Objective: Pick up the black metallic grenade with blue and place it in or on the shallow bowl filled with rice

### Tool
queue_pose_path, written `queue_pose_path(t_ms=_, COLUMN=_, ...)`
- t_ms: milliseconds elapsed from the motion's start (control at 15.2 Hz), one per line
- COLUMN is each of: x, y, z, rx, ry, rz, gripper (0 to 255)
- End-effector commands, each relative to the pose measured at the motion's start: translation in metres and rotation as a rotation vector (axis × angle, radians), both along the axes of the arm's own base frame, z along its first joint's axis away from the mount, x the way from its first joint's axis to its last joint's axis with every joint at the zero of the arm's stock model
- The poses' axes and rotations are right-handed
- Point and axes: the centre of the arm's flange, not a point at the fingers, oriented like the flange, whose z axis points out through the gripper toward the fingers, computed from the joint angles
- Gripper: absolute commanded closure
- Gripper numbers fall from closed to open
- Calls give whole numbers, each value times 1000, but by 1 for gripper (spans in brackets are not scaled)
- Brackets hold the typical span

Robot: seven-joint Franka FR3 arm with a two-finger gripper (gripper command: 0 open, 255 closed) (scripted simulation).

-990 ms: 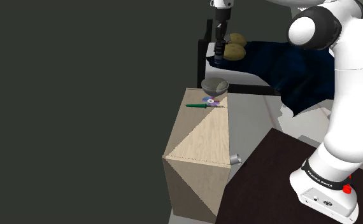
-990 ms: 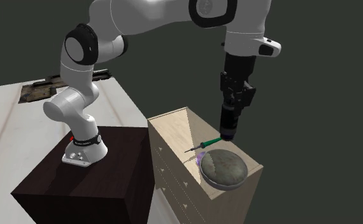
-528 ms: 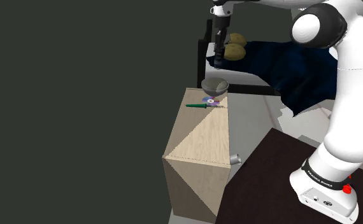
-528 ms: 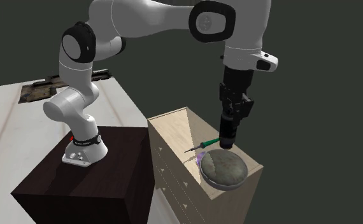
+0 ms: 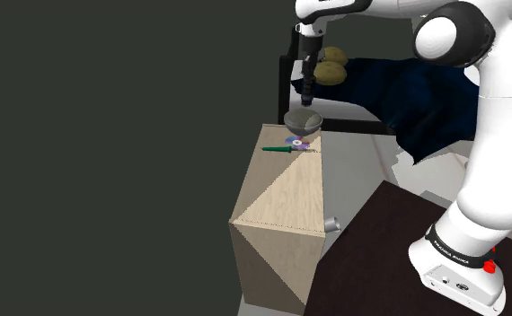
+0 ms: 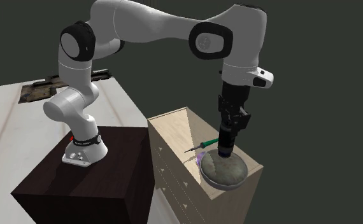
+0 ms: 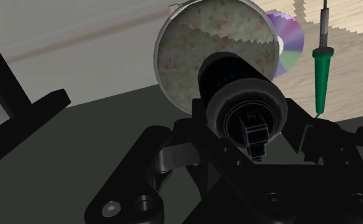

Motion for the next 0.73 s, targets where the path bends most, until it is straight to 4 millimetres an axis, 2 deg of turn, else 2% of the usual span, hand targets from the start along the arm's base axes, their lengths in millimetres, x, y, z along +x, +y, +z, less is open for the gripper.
queue_pose_path(t_ms=0, x=0, y=-1, z=-10, rx=0, ry=-1, rz=0, gripper=255)
queue_pose_path(t_ms=330, x=0, y=-1, z=-38, rx=0, ry=-1, rz=0, gripper=255)
queue_pose_path(t_ms=660, x=0, y=-1, z=-38, rx=0, ry=-1, rz=0, gripper=255)
